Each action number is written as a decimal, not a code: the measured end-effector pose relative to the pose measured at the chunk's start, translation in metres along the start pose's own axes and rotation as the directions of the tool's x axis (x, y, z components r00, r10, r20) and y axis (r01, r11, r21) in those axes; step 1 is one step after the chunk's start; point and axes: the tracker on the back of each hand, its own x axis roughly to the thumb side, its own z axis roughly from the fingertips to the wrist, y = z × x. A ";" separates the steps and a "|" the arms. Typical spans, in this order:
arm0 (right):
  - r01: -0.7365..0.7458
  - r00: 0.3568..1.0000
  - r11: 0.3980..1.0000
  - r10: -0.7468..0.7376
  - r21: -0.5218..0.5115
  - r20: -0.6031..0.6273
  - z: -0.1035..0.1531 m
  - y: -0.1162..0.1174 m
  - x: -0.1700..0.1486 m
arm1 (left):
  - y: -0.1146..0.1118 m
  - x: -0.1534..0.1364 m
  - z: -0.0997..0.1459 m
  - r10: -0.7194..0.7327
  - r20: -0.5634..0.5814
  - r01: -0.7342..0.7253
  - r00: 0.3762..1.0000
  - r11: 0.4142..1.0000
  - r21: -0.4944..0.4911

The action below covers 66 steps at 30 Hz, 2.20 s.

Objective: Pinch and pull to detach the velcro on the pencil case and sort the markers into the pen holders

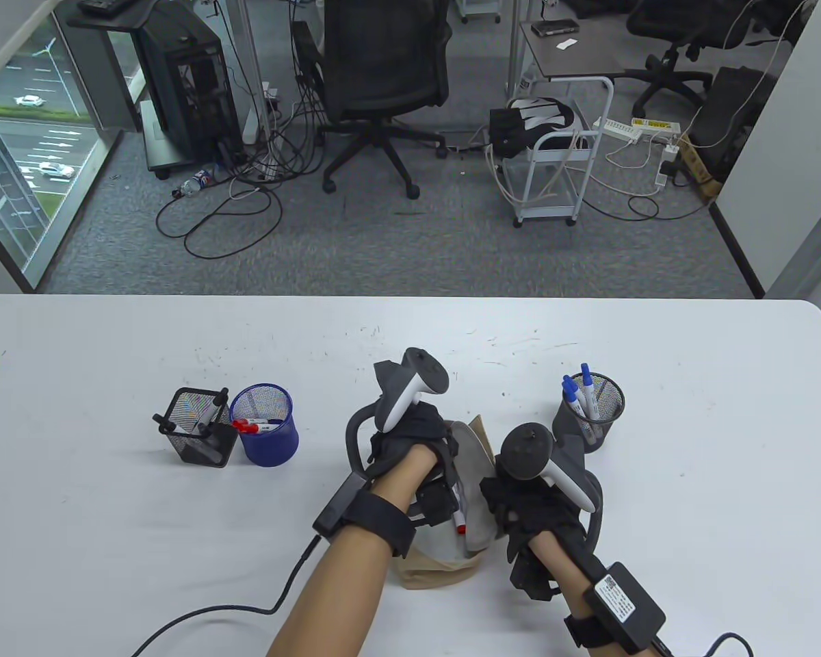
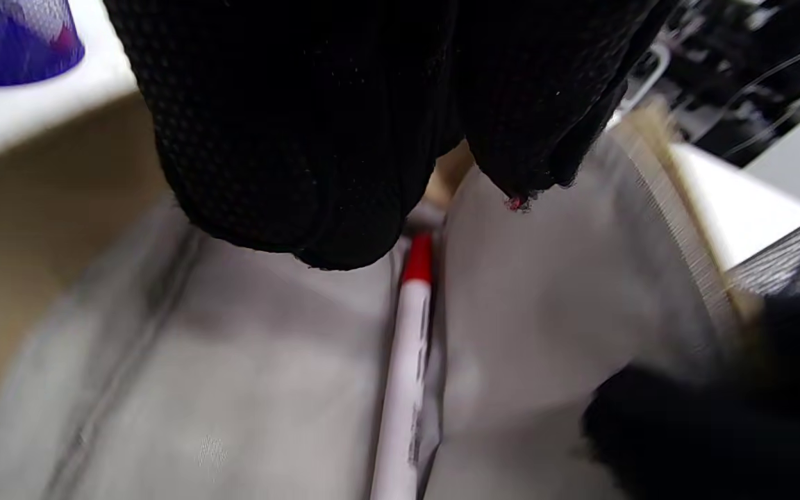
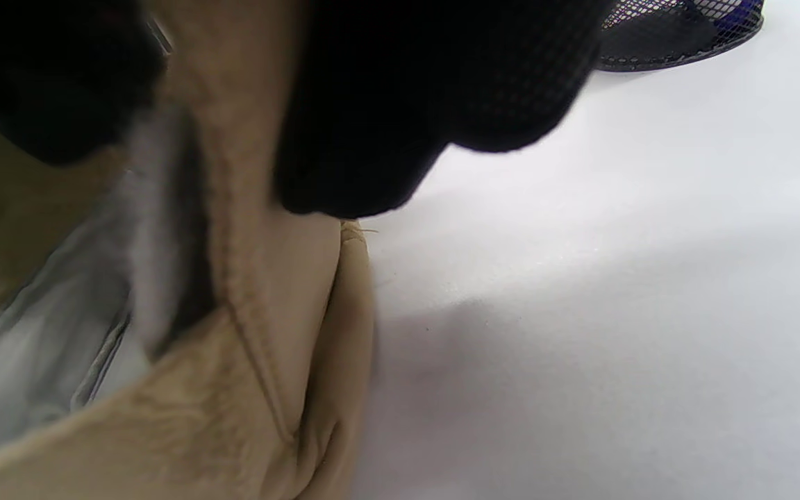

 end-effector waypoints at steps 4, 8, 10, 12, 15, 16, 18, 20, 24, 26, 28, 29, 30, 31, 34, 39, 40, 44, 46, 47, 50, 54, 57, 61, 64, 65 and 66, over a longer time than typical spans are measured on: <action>0.003 1.000 1.000 -0.003 0.003 0.001 0.000 0.000 0.000 | -0.028 0.003 -0.029 -0.082 -0.084 0.079 0.993 0.996 -0.035; -0.001 1.000 1.000 0.001 0.005 0.001 -0.001 0.000 0.000 | -0.042 0.008 -0.046 -0.162 -0.133 0.155 0.978 0.986 -0.057; 0.007 1.000 1.000 -0.007 0.010 0.000 -0.001 -0.001 -0.001 | -0.044 0.012 -0.053 -0.239 -0.161 0.238 0.958 0.971 -0.024; 0.007 1.000 1.000 -0.007 0.010 -0.006 -0.002 -0.001 -0.002 | -0.046 0.016 -0.056 -0.257 -0.183 0.257 0.949 0.966 -0.022; 0.009 1.000 1.000 -0.009 0.010 -0.009 -0.002 -0.001 -0.003 | -0.047 0.018 -0.058 -0.266 -0.200 0.266 0.943 0.964 -0.028; 0.012 1.000 1.000 -0.012 0.012 -0.007 -0.002 -0.001 -0.002 | -0.049 0.018 -0.058 -0.275 -0.206 0.279 0.939 0.960 -0.013; 0.006 1.000 1.000 -0.006 0.009 -0.002 -0.002 0.000 -0.001 | -0.053 0.019 -0.057 -0.308 -0.217 0.326 0.926 0.944 0.049; -0.005 1.000 1.000 0.005 0.000 -0.002 -0.001 0.000 0.001 | -0.055 0.019 -0.055 -0.323 -0.213 0.342 0.922 0.938 0.054; -0.005 1.000 1.000 0.005 0.001 -0.006 -0.001 0.000 0.000 | -0.054 0.012 -0.051 -0.265 -0.158 0.270 0.951 0.963 0.010; -0.002 1.000 1.000 0.002 0.002 -0.007 0.000 0.000 0.000 | -0.049 0.006 -0.045 -0.169 -0.108 0.169 0.980 0.986 -0.010; -0.005 1.000 1.000 0.005 -0.001 -0.007 -0.001 0.000 0.000 | -0.039 0.001 -0.036 -0.084 -0.042 0.083 0.996 0.996 -0.023; -0.005 1.000 1.000 0.005 -0.001 -0.007 -0.001 0.000 0.000 | -0.027 -0.002 -0.028 -0.025 0.003 0.025 1.000 1.000 -0.010; -0.005 1.000 1.000 0.005 -0.001 -0.007 -0.001 0.000 0.000 | -0.019 -0.004 -0.024 0.008 0.034 -0.008 0.999 1.000 -0.003; -0.006 1.000 1.000 0.006 -0.002 -0.007 -0.001 0.000 0.000 | -0.006 -0.008 -0.017 0.061 0.062 -0.062 0.996 0.998 0.015; -0.009 1.000 1.000 0.009 -0.005 -0.007 0.000 0.000 0.000 | 0.043 -0.028 0.003 0.228 0.136 -0.241 0.964 0.967 0.085; -0.014 1.000 1.000 0.014 -0.006 -0.006 0.000 0.000 0.001 | 0.118 -0.084 0.037 0.287 0.148 -0.322 0.947 0.870 0.373; -0.012 1.000 1.000 0.012 -0.004 -0.006 0.000 0.000 0.001 | 0.129 -0.100 0.043 0.289 0.137 -0.319 0.948 0.838 0.442; -0.006 1.000 1.000 0.006 0.001 -0.007 0.000 0.000 0.000 | 0.148 -0.149 0.051 0.322 0.064 -0.297 0.945 0.754 0.586; -0.003 1.000 1.000 0.003 0.003 -0.008 -0.001 0.000 0.000 | 0.151 -0.173 0.049 0.341 0.018 -0.278 0.940 0.734 0.619; -0.002 1.000 1.000 0.002 0.004 -0.008 -0.001 0.000 0.000 | 0.150 -0.180 0.047 0.346 0.003 -0.270 0.938 0.727 0.632; 0.001 1.000 1.000 0.000 0.008 -0.008 0.000 -0.001 0.000 | 0.147 -0.200 0.041 0.371 -0.026 -0.269 0.928 0.717 0.643; -0.004 1.000 1.000 0.004 0.008 -0.008 0.000 -0.001 0.000 | 0.141 -0.207 0.033 0.381 0.008 -0.299 0.925 0.711 0.637; 0.003 1.000 1.000 -0.003 0.012 -0.006 0.000 -0.002 -0.001 | 0.139 -0.206 0.032 0.392 0.010 -0.310 0.920 0.714 0.628; 0.020 1.000 1.000 -0.020 0.016 -0.001 0.002 -0.007 -0.003 | 0.139 -0.204 0.039 0.360 0.031 -0.300 0.932 0.723 0.622; 0.031 1.000 0.999 -0.031 0.012 0.001 0.004 -0.010 -0.004 | 0.135 -0.200 0.049 0.320 0.066 -0.291 0.945 0.734 0.613; 0.034 0.999 0.999 -0.034 0.012 0.002 0.004 -0.011 -0.005 | 0.133 -0.199 0.053 0.292 0.071 -0.272 0.954 0.742 0.613; 0.034 0.999 0.999 -0.034 0.011 0.002 0.004 -0.011 -0.005 | 0.127 -0.196 0.058 0.250 0.085 -0.248 0.964 0.748 0.616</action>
